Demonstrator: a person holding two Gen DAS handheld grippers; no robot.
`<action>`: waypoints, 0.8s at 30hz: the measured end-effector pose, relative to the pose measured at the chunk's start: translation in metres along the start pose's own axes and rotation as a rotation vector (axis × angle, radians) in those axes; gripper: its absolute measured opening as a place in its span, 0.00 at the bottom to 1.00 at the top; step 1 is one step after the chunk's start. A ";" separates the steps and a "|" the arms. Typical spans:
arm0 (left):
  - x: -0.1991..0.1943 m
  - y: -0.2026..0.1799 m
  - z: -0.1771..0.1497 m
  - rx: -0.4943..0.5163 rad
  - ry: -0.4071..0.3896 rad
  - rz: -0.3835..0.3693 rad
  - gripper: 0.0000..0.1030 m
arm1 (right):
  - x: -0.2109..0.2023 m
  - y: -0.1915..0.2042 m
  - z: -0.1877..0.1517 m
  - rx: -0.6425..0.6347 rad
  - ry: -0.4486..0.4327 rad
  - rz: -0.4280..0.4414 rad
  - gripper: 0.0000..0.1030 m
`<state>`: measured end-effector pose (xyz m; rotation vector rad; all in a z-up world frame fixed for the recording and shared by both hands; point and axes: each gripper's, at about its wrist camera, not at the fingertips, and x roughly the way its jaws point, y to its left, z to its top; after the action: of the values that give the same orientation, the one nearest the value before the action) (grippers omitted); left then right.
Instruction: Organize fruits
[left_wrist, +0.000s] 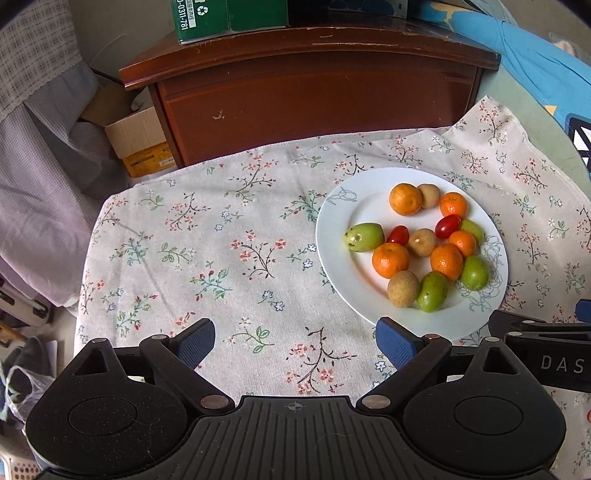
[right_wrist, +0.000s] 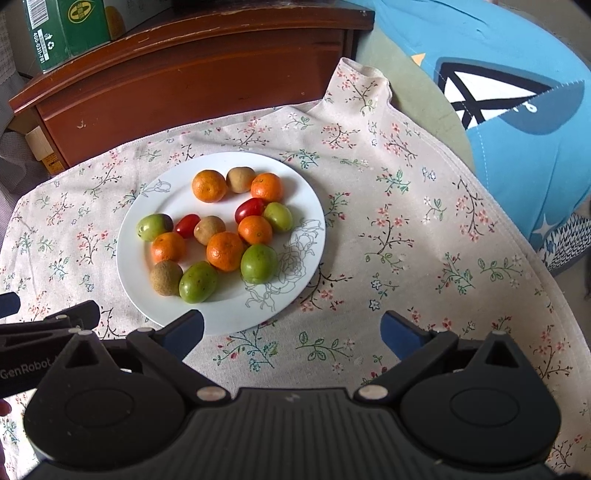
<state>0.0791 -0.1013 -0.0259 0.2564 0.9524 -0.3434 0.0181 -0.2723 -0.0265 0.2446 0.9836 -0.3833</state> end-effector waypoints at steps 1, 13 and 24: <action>0.001 0.000 0.000 0.000 0.003 0.000 0.93 | 0.001 0.000 0.000 0.000 0.003 -0.002 0.98; 0.004 0.001 0.002 -0.015 0.014 -0.004 0.93 | 0.009 0.003 -0.002 -0.009 0.016 -0.021 0.98; 0.005 0.000 0.002 -0.018 0.021 -0.009 0.93 | 0.010 0.002 -0.002 -0.002 0.019 -0.025 0.98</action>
<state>0.0835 -0.1027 -0.0287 0.2393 0.9768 -0.3410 0.0223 -0.2717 -0.0361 0.2346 1.0064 -0.4030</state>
